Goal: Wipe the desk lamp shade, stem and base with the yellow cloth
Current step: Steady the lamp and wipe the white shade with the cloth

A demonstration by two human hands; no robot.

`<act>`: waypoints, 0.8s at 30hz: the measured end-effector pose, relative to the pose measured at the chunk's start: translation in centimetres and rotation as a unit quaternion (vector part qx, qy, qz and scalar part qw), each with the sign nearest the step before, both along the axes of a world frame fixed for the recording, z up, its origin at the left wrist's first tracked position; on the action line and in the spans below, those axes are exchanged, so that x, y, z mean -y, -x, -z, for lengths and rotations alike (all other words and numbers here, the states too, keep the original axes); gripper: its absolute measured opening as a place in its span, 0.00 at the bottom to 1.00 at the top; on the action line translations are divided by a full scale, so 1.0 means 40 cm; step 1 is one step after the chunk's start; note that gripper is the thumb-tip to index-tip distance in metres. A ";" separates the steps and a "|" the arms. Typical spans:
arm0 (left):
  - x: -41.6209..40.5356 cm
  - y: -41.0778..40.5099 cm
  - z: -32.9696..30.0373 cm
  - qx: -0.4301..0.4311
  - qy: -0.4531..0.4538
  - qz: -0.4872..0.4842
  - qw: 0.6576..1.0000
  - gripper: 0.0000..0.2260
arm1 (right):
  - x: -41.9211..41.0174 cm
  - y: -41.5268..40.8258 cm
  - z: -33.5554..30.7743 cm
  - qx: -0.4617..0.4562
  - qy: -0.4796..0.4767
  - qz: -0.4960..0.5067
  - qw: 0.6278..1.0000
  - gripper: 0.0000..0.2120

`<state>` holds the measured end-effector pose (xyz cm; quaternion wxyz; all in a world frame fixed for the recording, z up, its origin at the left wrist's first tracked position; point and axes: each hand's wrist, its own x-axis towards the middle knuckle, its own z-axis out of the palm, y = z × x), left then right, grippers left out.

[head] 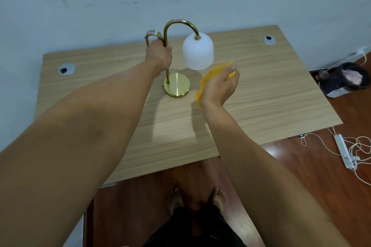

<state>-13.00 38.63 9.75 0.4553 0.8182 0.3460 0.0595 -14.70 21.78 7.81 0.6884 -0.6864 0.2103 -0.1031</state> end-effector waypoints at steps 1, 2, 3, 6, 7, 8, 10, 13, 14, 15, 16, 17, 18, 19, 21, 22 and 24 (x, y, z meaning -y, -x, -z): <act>0.000 0.001 0.000 0.002 -0.001 -0.001 1.000 0.11 | -0.004 0.002 -0.014 0.069 0.034 -0.024 0.997 0.21; -0.001 0.002 0.001 0.004 -0.001 -0.001 1.000 0.11 | -0.005 0.004 -0.019 0.141 0.089 -0.057 0.984 0.20; -0.001 0.003 0.002 0.006 0.001 -0.001 1.000 0.11 | -0.005 0.004 -0.012 0.211 0.157 -0.095 0.960 0.19; 0.003 0.006 -0.001 0.015 0.002 0.000 1.000 0.11 | 0.000 0.009 0.032 0.343 0.374 -0.187 0.841 0.18; 0.002 0.006 -0.001 0.014 -0.001 0.001 1.000 0.12 | 0.006 0.009 0.049 0.363 0.441 -0.205 0.795 0.18; 0.000 0.006 0.000 0.013 -0.003 0.003 1.000 0.12 | 0.015 0.007 0.071 0.382 0.500 -0.217 0.746 0.18; -0.003 0.004 0.003 0.009 -0.007 0.009 1.000 0.11 | 0.039 -0.008 0.109 0.432 0.579 -0.230 0.652 0.17; -0.008 0.003 0.002 -0.002 -0.023 0.026 0.999 0.12 | 0.055 -0.037 0.140 0.476 0.642 -0.230 0.556 0.17; -0.010 0.003 0.001 -0.004 -0.025 0.028 0.999 0.13 | 0.051 -0.041 0.144 0.478 0.657 -0.224 0.539 0.18; -0.012 0.005 0.000 -0.006 -0.024 0.029 0.999 0.13 | 0.044 -0.042 0.143 0.478 0.669 -0.218 0.525 0.18; -0.014 0.006 -0.001 -0.009 -0.021 0.031 0.999 0.13 | 0.037 -0.041 0.142 0.479 0.680 -0.213 0.513 0.18; -0.014 0.006 -0.002 -0.013 -0.017 0.033 0.999 0.13 | 0.031 -0.039 0.140 0.480 0.690 -0.209 0.500 0.18; -0.015 0.007 -0.004 -0.015 -0.016 0.035 0.999 0.13 | 0.030 -0.036 0.139 0.480 0.698 -0.207 0.489 0.18; -0.014 0.008 -0.006 -0.016 -0.014 0.036 0.999 0.13 | 0.031 -0.034 0.136 0.480 0.704 -0.208 0.481 0.18; -0.015 0.010 -0.008 -0.015 -0.005 0.037 0.999 0.13 | 0.043 -0.033 0.128 0.482 0.701 -0.220 0.477 0.18; -0.015 0.010 -0.008 -0.014 0.002 0.037 0.999 0.13 | 0.052 -0.035 0.122 0.483 0.697 -0.230 0.477 0.18; -0.012 0.012 -0.013 -0.010 0.013 0.037 0.999 0.12 | 0.074 -0.041 0.110 0.488 0.689 -0.246 0.476 0.18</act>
